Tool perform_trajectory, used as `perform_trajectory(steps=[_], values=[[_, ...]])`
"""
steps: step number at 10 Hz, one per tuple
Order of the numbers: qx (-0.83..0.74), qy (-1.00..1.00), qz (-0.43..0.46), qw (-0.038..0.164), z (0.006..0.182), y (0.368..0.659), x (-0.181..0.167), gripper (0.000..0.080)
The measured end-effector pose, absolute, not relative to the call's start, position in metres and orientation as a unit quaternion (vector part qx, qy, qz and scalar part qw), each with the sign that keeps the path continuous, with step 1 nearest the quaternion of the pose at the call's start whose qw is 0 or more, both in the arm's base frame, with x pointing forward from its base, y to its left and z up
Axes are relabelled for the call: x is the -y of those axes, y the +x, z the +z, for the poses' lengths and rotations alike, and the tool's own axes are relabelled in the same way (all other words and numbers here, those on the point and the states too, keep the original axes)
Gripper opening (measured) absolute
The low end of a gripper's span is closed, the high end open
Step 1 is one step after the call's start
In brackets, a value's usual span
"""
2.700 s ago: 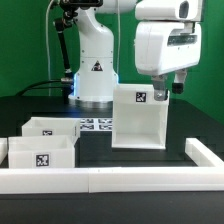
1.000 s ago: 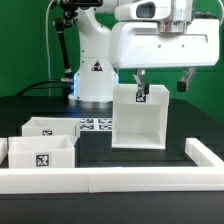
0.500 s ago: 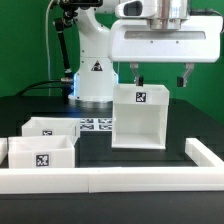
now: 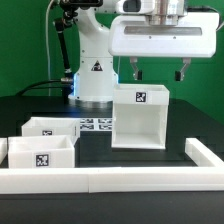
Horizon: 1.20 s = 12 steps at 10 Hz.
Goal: Assemble drawer
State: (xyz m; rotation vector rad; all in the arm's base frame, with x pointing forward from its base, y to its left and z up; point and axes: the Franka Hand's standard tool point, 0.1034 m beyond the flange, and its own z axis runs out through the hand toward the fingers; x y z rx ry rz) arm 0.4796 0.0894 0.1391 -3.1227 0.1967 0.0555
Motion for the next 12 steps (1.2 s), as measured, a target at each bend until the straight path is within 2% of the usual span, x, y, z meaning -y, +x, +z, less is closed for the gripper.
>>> perform_trajectory(steps=[2, 7, 11, 12], values=[[-0.096, -0.995, 0.031, 0.019, 0.132, 0.468, -0.093, 0.0650], [-0.080, -0.996, 0.031, 0.018, 0.109, 0.432, -0.113, 0.0650], [-0.075, -0.996, 0.034, 0.018, 0.102, 0.426, -0.116, 0.0623], [-0.075, -0.996, 0.034, 0.018, 0.102, 0.426, -0.116, 0.0450]])
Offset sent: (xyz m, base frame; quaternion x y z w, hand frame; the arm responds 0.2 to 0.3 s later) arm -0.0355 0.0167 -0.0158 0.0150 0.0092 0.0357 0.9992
